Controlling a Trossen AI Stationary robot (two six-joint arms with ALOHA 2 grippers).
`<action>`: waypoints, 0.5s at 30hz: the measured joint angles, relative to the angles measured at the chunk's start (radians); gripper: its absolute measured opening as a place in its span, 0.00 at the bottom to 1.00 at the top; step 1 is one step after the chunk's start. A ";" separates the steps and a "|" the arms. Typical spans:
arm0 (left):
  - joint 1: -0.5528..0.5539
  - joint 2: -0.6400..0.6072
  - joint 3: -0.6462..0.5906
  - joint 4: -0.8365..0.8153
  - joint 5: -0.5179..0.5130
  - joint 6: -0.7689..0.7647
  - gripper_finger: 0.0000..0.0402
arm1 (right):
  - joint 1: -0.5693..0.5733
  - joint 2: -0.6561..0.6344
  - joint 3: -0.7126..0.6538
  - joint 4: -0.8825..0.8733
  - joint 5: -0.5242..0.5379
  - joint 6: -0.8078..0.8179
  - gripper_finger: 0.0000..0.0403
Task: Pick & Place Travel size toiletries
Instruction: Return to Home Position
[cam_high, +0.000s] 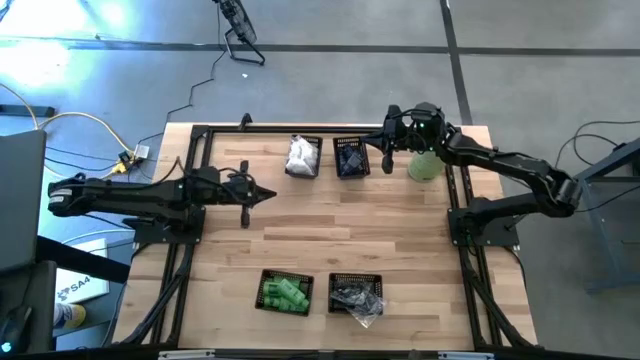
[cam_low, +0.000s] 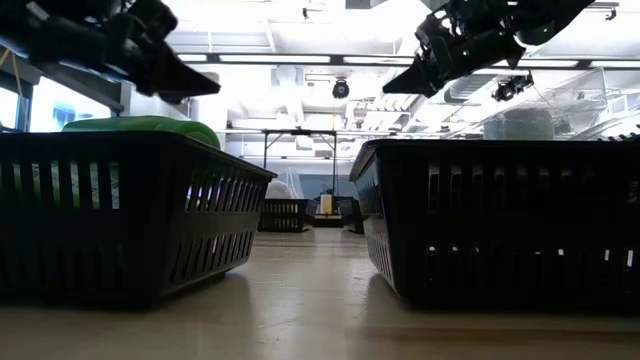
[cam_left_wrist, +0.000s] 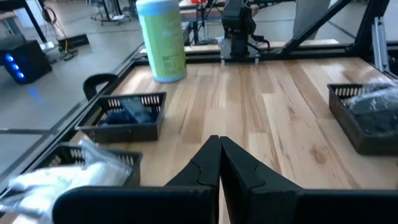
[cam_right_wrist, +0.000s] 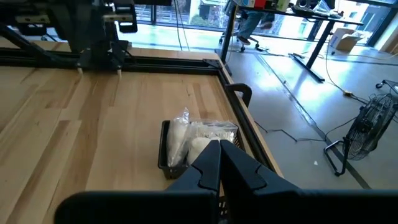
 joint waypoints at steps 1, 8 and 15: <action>0.000 -0.036 -0.002 -0.039 0.000 -0.002 0.00 | 0.000 0.000 0.000 -0.005 0.000 0.000 0.00; 0.000 -0.296 -0.004 -0.258 0.000 0.000 0.00 | -0.003 0.000 0.000 -0.003 0.006 -0.011 0.00; 0.000 -0.484 -0.004 -0.382 -0.001 -0.006 0.00 | -0.005 0.000 0.000 0.016 0.004 -0.004 0.00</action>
